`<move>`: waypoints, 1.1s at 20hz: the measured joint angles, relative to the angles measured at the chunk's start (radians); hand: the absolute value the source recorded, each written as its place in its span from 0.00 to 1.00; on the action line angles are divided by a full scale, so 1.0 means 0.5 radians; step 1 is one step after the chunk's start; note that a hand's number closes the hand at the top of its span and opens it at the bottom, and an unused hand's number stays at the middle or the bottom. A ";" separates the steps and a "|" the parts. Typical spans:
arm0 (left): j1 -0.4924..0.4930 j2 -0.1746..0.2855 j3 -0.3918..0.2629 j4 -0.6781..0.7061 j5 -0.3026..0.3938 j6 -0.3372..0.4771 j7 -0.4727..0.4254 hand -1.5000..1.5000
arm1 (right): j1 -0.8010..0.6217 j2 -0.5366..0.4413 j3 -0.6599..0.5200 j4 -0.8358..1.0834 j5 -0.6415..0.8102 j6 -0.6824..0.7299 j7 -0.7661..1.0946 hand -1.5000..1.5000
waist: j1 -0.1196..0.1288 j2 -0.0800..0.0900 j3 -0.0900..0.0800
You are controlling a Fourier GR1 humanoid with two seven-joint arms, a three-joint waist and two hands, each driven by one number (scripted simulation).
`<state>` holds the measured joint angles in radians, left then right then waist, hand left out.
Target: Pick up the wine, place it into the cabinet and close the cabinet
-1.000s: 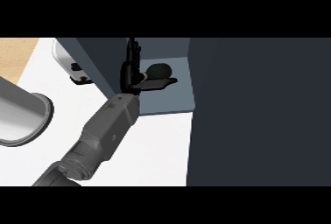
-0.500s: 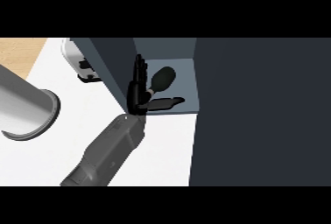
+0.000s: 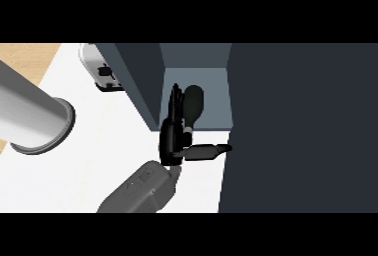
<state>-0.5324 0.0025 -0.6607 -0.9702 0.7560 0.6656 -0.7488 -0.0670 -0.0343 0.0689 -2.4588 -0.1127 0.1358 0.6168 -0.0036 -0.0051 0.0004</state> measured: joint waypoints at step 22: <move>0.960 0.443 -0.396 -1.579 -0.485 0.387 0.338 0.00 | 0.022 -0.013 0.006 -0.005 -0.024 0.052 0.047 1.00 | 0.014 0.004 0.000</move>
<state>-0.0524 0.2240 -0.8585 -1.7599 0.5138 0.8589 -0.5798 -0.0558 -0.0407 0.0719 -2.4613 -0.1247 0.1620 0.6403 0.0034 -0.0031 0.0004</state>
